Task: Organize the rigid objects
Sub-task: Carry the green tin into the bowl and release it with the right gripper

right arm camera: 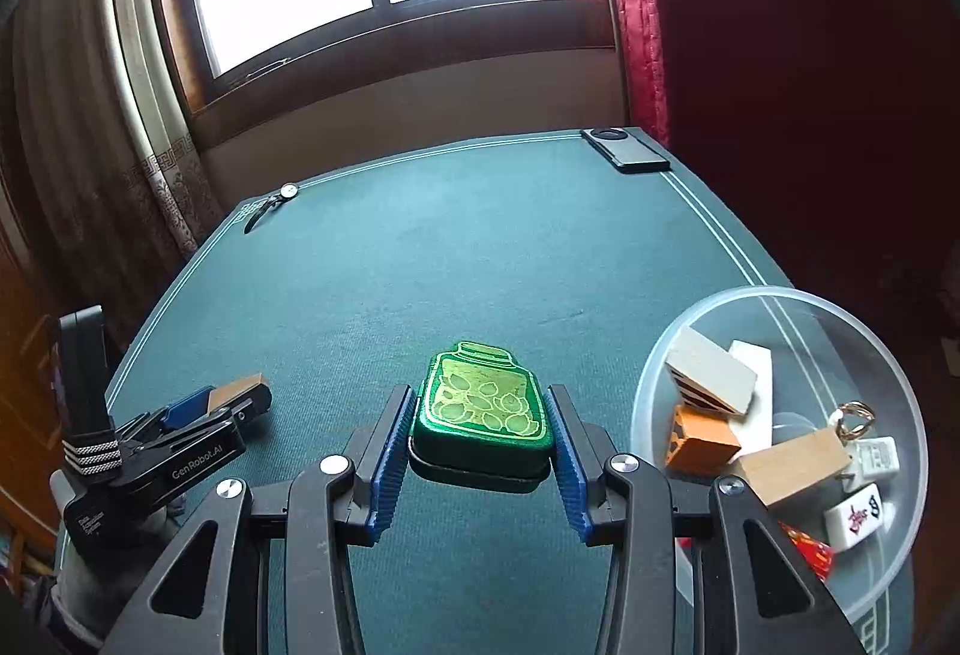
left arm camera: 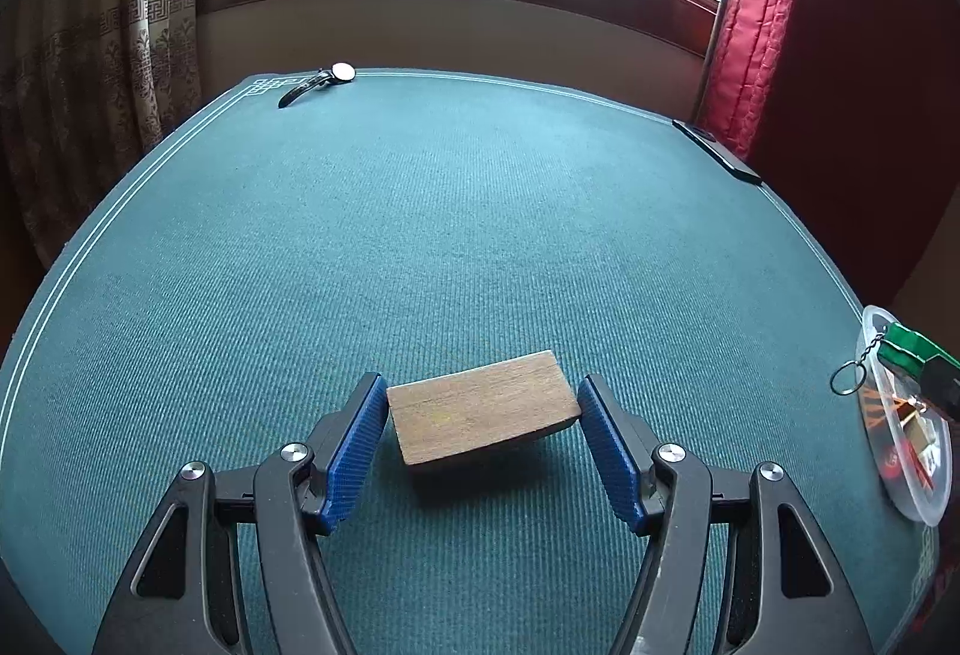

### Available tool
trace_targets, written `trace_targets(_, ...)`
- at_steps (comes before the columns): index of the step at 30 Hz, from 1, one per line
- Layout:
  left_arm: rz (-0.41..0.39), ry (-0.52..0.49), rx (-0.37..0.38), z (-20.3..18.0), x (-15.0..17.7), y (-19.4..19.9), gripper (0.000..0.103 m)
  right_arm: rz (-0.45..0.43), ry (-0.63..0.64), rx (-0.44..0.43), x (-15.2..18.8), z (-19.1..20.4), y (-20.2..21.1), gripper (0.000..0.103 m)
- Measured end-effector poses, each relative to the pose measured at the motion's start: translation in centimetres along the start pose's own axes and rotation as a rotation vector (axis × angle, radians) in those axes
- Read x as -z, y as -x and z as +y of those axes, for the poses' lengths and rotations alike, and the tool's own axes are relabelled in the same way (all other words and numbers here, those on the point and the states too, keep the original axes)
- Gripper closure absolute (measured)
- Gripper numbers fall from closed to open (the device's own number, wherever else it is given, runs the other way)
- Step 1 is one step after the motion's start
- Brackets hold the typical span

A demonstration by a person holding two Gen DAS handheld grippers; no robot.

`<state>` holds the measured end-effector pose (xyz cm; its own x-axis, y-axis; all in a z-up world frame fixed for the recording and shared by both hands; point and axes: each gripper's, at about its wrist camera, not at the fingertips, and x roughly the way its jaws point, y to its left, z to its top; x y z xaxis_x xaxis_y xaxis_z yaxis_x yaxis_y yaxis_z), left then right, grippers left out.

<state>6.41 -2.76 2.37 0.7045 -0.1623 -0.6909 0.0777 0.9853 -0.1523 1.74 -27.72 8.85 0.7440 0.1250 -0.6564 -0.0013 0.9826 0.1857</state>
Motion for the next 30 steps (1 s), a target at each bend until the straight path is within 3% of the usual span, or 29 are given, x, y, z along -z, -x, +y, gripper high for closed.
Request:
trace_targets(19, 0.032, -0.08, 0.076, -5.8, 1.5, 0.5, 0.037, -0.095, -0.199, 0.191, 0.0, -11.3, 4.7, 0.057)
trace_targets(27, 0.034, -0.117, 0.108, -8.5, 1.5, 1.1, 0.037, -0.094, -0.264, 0.208, 0.4, -14.6, 4.0, 0.056)
trace_targets(30, 0.032, -0.137, 0.117, -9.7, 1.4, 1.4, 0.037, -0.071, -0.294, 0.182, 0.8, -15.6, 3.4, 0.049)
